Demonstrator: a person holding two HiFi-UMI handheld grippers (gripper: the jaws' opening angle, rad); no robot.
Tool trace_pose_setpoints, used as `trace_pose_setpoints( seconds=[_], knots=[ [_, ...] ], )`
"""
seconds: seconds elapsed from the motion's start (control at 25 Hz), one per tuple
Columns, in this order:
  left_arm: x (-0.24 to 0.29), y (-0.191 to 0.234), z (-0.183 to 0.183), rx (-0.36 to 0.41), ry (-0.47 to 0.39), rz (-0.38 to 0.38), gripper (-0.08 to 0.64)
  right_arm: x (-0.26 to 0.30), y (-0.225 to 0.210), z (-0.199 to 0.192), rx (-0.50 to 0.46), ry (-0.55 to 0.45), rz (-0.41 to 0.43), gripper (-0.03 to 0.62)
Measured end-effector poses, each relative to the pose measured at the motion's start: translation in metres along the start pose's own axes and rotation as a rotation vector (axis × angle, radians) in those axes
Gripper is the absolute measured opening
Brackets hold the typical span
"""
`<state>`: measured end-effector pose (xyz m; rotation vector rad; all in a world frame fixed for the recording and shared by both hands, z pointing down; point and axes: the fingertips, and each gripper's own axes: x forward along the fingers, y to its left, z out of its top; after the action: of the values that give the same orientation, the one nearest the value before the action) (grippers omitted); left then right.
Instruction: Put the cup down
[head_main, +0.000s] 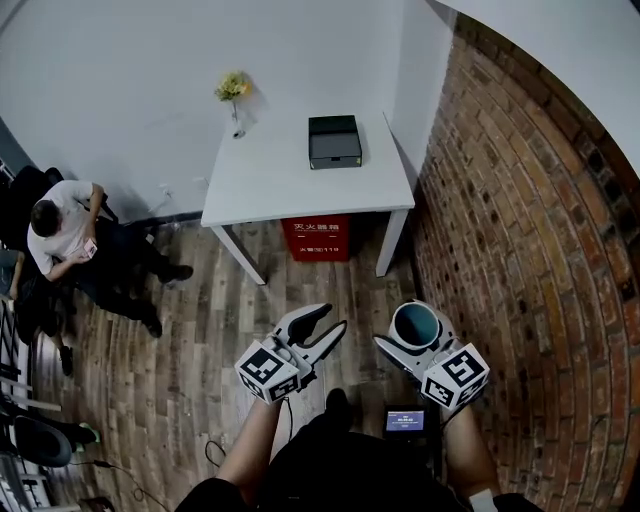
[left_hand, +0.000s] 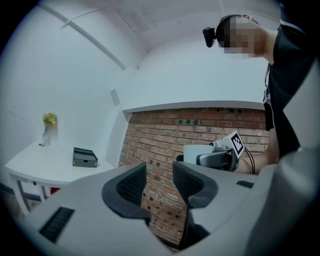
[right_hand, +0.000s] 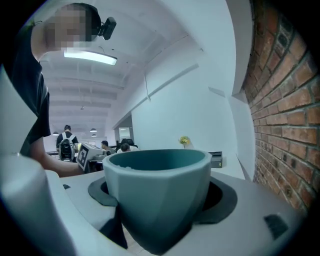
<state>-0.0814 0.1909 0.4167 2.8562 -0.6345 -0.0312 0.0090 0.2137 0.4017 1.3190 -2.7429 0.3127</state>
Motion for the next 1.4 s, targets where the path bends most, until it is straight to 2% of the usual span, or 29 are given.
trace_pose_setpoints(
  seconds=[0.4, 0.84, 1.4],
  knots=[
    [0.012, 0.067, 0.016, 0.003, -0.003, -0.019, 0.172, 0.067, -0.025, 0.015, 0.001, -0.004, -0.007, 0.407],
    [0.032, 0.116, 0.015, 0.003, -0.008, 0.028, 0.172, 0.111, -0.06, 0.018, -0.008, -0.014, 0.036, 0.407],
    [0.119, 0.209, 0.034, 0.008, 0.013, 0.097, 0.172, 0.19, -0.174, 0.042, 0.023, -0.025, 0.114, 0.407]
  ],
)
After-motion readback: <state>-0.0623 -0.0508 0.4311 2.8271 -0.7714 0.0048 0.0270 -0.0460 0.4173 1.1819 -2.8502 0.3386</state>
